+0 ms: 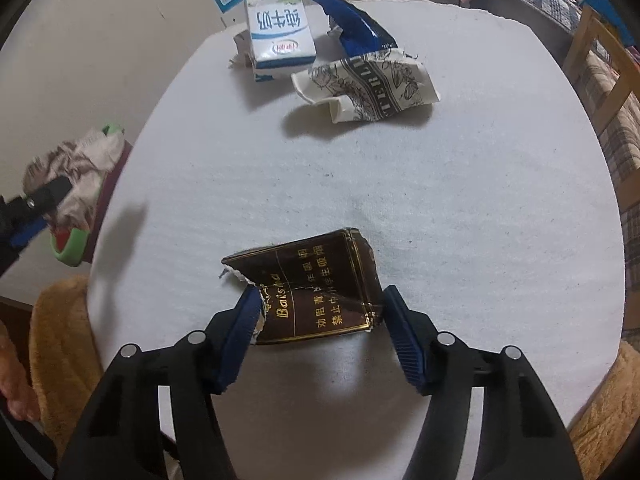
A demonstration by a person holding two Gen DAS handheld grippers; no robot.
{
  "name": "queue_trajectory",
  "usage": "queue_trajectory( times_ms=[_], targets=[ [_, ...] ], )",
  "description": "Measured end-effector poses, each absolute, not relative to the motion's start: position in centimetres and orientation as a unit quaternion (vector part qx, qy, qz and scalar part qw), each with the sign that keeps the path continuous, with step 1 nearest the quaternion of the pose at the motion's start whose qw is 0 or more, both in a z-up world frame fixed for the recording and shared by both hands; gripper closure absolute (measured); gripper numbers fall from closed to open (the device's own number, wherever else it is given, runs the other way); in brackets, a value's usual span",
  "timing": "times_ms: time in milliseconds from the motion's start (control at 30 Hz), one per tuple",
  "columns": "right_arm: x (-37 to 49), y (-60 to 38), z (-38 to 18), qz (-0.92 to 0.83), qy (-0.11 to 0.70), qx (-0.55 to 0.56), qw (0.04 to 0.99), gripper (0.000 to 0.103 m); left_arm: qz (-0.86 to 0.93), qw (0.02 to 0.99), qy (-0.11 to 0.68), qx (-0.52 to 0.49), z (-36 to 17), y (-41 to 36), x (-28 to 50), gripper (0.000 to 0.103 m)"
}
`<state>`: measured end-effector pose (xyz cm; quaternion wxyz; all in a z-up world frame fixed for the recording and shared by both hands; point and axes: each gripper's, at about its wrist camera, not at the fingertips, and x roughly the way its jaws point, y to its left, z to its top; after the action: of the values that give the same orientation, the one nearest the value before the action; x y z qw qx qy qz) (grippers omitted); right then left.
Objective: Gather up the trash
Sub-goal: 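Carry both wrappers over the red bin and open both tools to drop them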
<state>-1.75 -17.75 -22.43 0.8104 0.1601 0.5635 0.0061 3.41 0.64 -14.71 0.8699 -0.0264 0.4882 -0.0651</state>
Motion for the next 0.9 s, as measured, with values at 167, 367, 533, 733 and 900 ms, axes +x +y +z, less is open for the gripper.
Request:
queue_trajectory(
  times_ms=[167, 367, 533, 733, 900],
  targets=[
    [-2.5, -17.9, -20.5, 0.013, 0.540, 0.169, 0.824, 0.043, -0.061, 0.873, 0.484, -0.019, -14.4, 0.7, 3.3, 0.056],
    [-2.1, -17.8, -18.1, 0.017, 0.515, 0.172, 0.840, 0.043, -0.058, 0.878, 0.474, -0.014, -13.7, 1.0, 3.1, 0.056],
    [-1.8, -17.1, -16.7, 0.022, 0.502, 0.172, 0.847, 0.043, -0.055, 0.880, 0.472, -0.014, -13.4, 1.4, 3.0, 0.056],
    [-1.7, -16.9, -15.4, 0.024, 0.489, 0.170, 0.855, 0.043, -0.052, 0.881, 0.470, -0.013, -13.2, 1.9, 2.8, 0.056],
    [-1.6, -16.4, -14.7, 0.028, 0.485, 0.165, 0.858, 0.043, -0.050, 0.883, 0.467, -0.013, -13.1, 2.4, 2.8, 0.056]
  ],
)
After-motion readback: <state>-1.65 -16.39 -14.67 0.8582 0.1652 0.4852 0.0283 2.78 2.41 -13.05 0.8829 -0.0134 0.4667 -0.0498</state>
